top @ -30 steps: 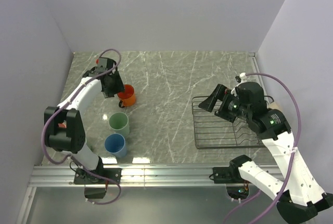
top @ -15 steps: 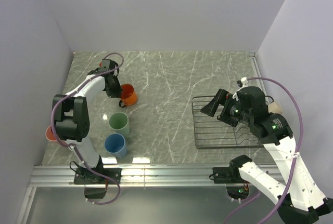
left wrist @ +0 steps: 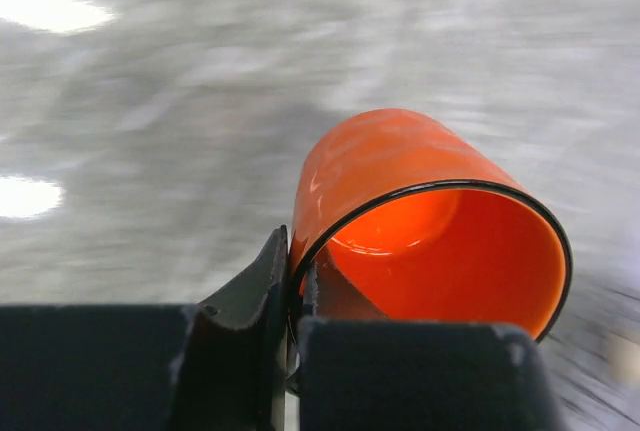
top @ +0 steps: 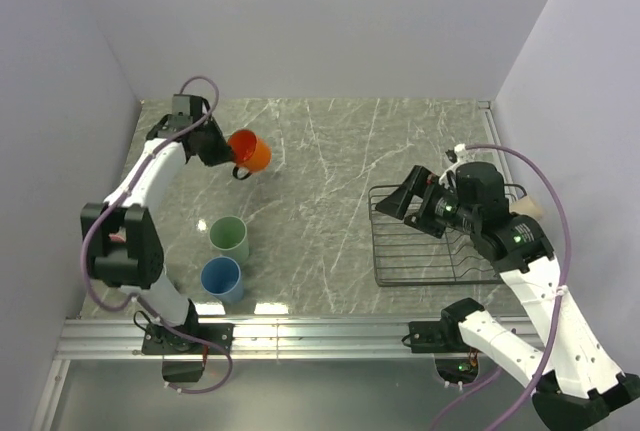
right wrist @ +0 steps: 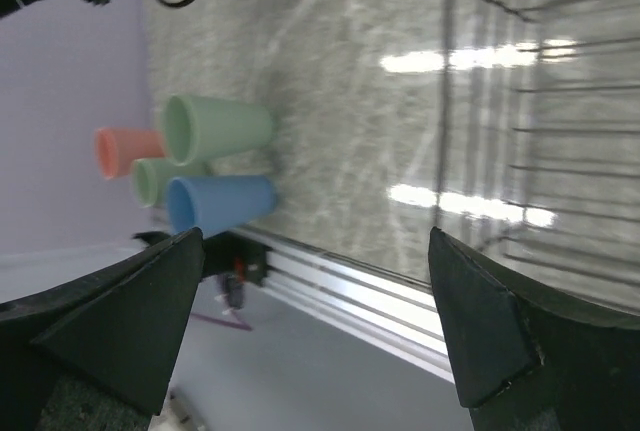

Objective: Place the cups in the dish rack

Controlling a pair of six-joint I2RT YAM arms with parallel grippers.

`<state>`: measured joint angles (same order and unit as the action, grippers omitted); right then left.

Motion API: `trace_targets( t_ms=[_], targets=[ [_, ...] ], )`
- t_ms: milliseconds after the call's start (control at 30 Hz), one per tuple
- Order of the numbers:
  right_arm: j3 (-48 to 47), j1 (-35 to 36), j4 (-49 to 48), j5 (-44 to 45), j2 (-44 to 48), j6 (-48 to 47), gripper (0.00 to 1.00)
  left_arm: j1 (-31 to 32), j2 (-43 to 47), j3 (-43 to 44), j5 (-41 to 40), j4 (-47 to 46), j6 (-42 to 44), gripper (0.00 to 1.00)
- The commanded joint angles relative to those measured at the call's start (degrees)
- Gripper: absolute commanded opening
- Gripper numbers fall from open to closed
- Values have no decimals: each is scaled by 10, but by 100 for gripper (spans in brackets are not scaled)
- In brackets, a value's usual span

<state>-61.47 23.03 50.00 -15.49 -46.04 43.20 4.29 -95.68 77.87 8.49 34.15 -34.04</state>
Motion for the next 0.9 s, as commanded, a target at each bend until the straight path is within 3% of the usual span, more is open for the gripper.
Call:
trace_targets(
  t_ms=[0,167,233,500,867],
  targets=[
    [21,4,-147,-101,-5,43,100,3,96,3,163,-121,-101,0],
    [66,3,-329,-179,-24,147,100,6,164,-93,363,-314,-265,0],
    [69,4,-392,-197,-37,161,100,14,181,-118,403,-407,-310,0],
    [61,7,-566,-254,-108,217,100,100,212,-155,442,-533,-428,0],
    [4,71,-485,-208,-163,103,100,159,207,-203,416,-730,-631,1]
  ],
)
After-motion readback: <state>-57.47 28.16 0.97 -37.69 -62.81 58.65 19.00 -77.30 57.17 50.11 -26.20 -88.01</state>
